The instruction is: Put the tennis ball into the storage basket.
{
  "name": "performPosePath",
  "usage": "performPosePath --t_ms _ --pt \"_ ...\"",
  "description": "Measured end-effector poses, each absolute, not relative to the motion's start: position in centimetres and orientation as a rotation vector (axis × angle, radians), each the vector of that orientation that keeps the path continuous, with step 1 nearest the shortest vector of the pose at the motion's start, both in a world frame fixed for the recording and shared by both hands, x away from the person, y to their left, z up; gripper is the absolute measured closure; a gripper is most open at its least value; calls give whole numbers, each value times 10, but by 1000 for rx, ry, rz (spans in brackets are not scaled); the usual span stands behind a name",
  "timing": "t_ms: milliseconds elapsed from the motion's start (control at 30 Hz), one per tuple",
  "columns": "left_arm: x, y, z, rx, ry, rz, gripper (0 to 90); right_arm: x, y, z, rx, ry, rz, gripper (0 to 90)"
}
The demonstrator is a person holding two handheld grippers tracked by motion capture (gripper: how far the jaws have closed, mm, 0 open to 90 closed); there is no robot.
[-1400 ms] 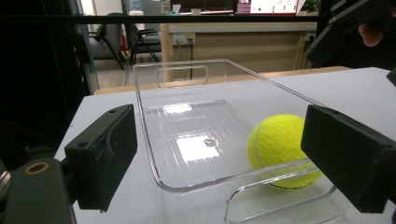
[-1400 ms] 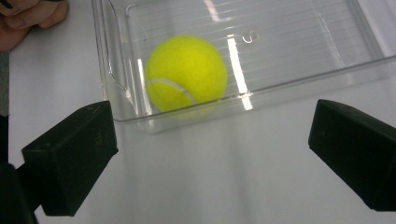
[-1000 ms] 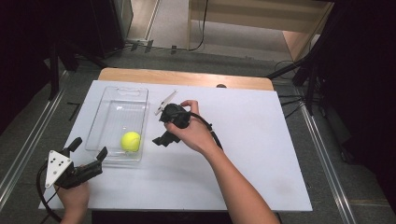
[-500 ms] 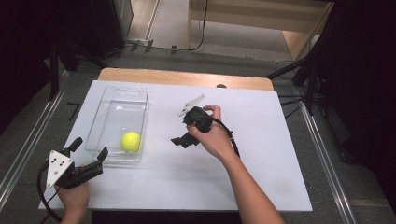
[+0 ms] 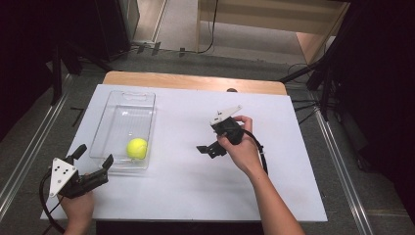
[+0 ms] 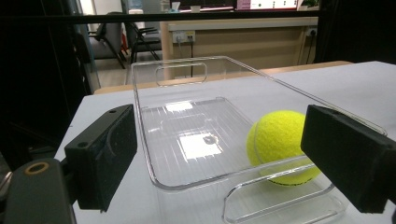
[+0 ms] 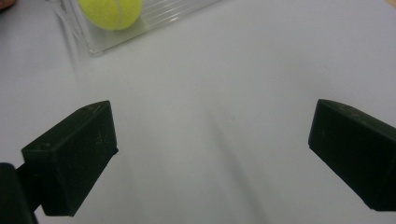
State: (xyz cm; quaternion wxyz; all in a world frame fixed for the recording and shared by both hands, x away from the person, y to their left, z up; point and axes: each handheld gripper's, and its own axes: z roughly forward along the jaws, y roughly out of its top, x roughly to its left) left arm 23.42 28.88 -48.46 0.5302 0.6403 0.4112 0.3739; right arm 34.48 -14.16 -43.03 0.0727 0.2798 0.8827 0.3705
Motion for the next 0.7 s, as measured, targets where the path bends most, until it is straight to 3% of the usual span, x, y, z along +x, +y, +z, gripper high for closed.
performPosePath --t_ms 700 --pt "234 288 -485 1542 981 902 113 313 -208 -447 954 2489 1199 2"
